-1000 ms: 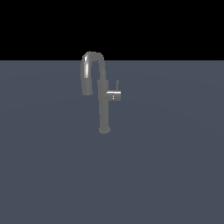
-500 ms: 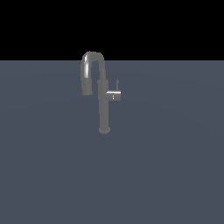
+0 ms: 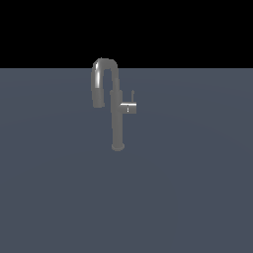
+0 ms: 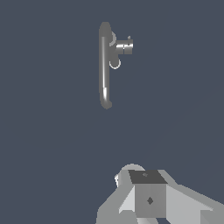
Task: Turn on the faucet by rotating a designated handle.
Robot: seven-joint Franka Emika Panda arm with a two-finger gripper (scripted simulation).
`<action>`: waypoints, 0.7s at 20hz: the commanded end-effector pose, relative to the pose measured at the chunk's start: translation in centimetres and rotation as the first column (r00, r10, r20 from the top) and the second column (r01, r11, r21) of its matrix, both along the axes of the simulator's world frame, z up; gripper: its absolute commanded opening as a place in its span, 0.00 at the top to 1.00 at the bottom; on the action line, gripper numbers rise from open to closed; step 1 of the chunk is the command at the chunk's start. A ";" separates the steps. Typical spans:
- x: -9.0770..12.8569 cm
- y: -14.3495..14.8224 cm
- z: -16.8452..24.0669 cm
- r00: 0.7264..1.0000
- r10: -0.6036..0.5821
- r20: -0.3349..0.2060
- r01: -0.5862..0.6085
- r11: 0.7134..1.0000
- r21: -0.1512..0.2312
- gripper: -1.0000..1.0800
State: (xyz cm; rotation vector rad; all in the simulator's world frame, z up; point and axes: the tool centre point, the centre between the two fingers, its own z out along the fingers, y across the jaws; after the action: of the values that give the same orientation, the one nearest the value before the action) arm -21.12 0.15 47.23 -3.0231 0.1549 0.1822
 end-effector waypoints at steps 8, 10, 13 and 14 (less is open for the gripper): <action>5.1 0.1 -1.6 0.976 -0.154 -0.156 0.176 0.974 0.143 1.00; 6.2 0.1 -2.1 0.964 -0.184 -0.194 0.218 0.961 0.171 1.00; 7.9 0.0 -2.8 0.941 -0.227 -0.253 0.282 0.936 0.210 1.00; 8.5 -0.1 -3.1 0.932 -0.240 -0.273 0.304 0.926 0.223 1.00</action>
State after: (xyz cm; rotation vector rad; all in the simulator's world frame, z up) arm -13.52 0.14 44.52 -2.7103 0.4914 0.4712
